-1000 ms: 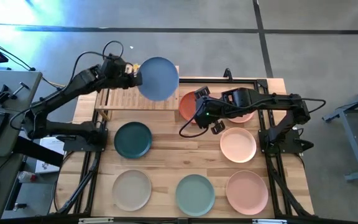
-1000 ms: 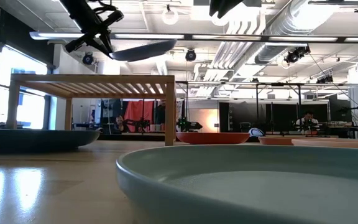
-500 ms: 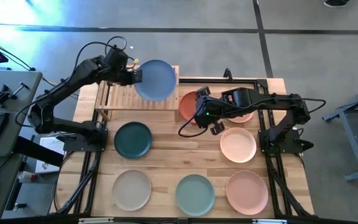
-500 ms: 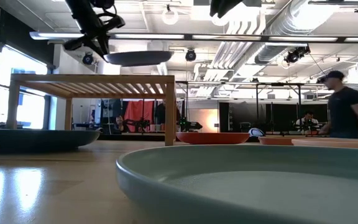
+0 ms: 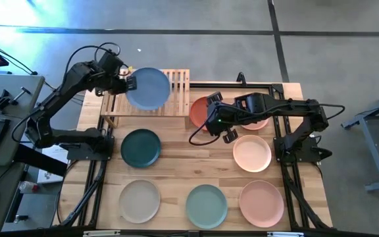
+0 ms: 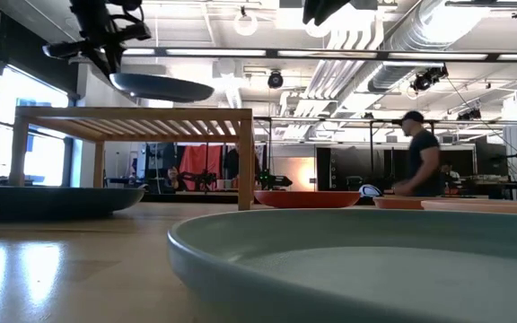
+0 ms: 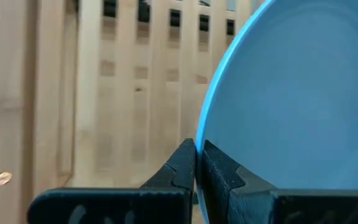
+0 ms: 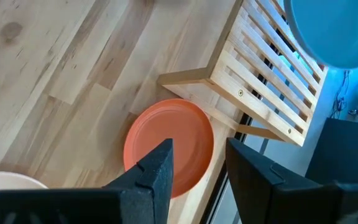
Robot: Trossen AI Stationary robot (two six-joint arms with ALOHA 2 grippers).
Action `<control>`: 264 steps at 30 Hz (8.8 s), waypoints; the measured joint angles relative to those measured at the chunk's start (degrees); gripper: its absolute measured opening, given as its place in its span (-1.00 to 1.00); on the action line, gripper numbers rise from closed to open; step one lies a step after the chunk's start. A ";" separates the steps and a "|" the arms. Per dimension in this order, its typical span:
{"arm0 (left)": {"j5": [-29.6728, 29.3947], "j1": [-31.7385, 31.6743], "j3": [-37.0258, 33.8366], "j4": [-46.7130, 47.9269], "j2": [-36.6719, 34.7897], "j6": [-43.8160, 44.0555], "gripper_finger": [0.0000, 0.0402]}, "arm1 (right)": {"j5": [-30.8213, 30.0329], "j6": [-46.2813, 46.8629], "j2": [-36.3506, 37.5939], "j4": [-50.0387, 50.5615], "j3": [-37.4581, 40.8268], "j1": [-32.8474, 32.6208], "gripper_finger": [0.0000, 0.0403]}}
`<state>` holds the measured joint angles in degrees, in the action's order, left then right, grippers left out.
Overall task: Place and stack plates onto a shelf
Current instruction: Put the light blue plate on the shelf, then stack the orange plate on the top of the light blue plate
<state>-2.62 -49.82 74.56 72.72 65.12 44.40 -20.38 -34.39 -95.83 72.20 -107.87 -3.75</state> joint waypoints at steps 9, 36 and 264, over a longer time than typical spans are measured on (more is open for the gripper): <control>-0.24 -3.10 0.00 8.23 -4.70 3.01 -0.98 | 2.40 2.74 0.00 0.00 0.00 -0.02 -0.38; -6.85 -7.94 -1.11 16.97 -7.31 15.45 -0.98 | 2.14 2.90 -0.02 0.00 0.00 -0.04 -0.38; 3.38 32.32 -1.11 -5.16 -10.99 -20.98 -0.57 | 29.55 20.52 0.34 -0.68 22.51 22.95 -0.61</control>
<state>0.76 -17.50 73.45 67.56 54.13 23.42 9.16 -13.87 -95.49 71.52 -85.36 19.20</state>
